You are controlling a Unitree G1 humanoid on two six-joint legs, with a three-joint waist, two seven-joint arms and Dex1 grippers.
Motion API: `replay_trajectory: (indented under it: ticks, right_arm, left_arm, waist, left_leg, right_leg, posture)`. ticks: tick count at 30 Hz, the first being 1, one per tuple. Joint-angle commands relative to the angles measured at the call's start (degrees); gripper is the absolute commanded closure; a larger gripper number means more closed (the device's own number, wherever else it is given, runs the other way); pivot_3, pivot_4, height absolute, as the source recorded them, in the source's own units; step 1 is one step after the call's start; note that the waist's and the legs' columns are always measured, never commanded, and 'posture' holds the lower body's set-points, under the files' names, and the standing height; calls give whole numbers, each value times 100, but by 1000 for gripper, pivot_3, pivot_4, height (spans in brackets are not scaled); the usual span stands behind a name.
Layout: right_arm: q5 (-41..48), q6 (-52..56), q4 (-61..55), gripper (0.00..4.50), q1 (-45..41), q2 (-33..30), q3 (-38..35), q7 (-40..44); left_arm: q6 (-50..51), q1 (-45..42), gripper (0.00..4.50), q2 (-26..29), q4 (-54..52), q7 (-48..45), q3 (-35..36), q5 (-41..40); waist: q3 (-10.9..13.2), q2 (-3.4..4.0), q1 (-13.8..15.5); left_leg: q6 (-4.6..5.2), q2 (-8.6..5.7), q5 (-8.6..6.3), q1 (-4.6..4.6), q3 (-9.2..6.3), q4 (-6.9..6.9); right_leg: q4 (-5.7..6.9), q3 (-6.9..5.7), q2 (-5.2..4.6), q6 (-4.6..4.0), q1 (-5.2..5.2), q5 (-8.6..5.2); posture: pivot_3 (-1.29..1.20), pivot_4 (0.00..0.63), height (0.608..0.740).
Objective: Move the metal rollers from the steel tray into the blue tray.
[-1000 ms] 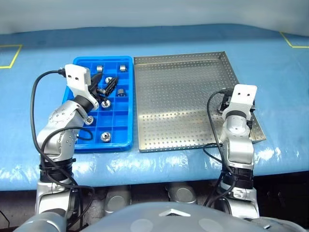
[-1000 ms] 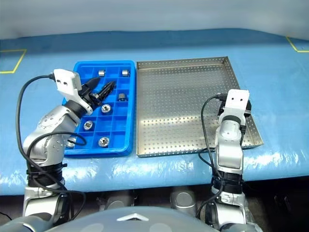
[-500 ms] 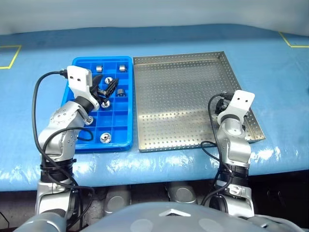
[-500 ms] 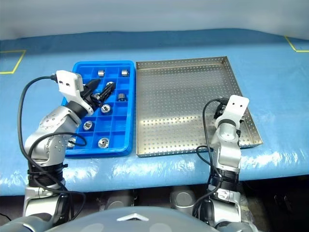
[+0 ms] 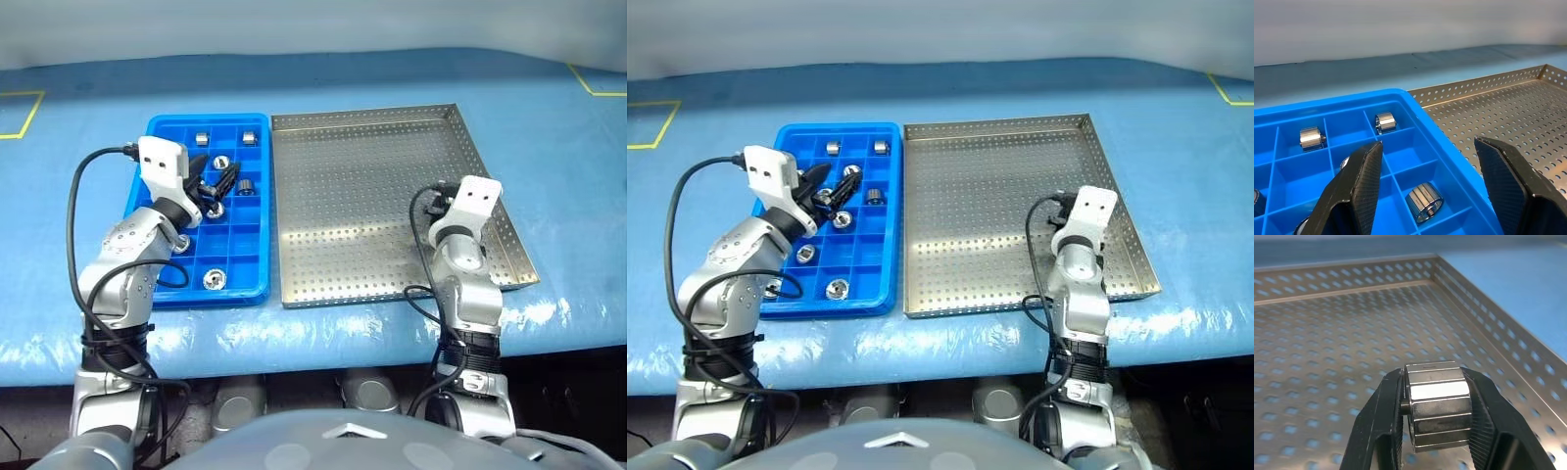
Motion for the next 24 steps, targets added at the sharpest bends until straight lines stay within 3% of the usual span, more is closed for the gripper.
replay_trajectory:
  ticks: [1, 6, 11, 23, 24]
  right_arm:
    - [231, 169, -776, 3179, -196, 4, 825, 735]
    - [936, 889, -1223, 3179, -447, 333, 2280, 1913]
    - [970, 1074, -549, 3179, -709, 615, 3238, 2414]
    - [754, 1123, 160, 3179, -855, 640, 3220, 2346]
    - [745, 1155, 123, 2455, -847, 622, 3219, 2342]
  left_arm:
    - [-299, 11, 1210, 196, -302, -348, -99, 78]
    - [-349, -11, 1210, 633, -117, -744, 312, -68]
    - [-325, 2, 1210, 853, -98, -882, 749, -229]
    - [-206, 310, 1210, 497, -484, -623, 456, -239]
    - [-184, 297, 1210, 478, -470, -631, 439, -261]
  waist:
    - [0, 0, -2]
    - [1, 1, -36]
    - [1, -1, 15]
    - [1, -3, 261]
    - [1, -3, 261]
  left_leg:
    - [0, 0, 0, 0, -1, 0]
    - [0, 14, 0, 0, -2, -7]
    - [0, 18, 0, -6, -12, -9]
    - [-2, 7, 0, -9, -16, -10]
    - [-2, 8, 0, -8, -16, -10]
  right_leg:
    - [0, -1, 0, 1, 0, -1]
    - [0, -1, 12, -1, -5, -2]
    - [-2, -11, 14, -6, -7, -5]
    - [-6, -18, 2, -11, -8, -1]
    - [-5, -18, 2, -11, -7, -1]
  posture:
    - [-73, 150, 740]
    - [-71, 150, 740]
    - [-38, 150, 740]
    - [-1, 150, 740]
    - [-1, 150, 740]
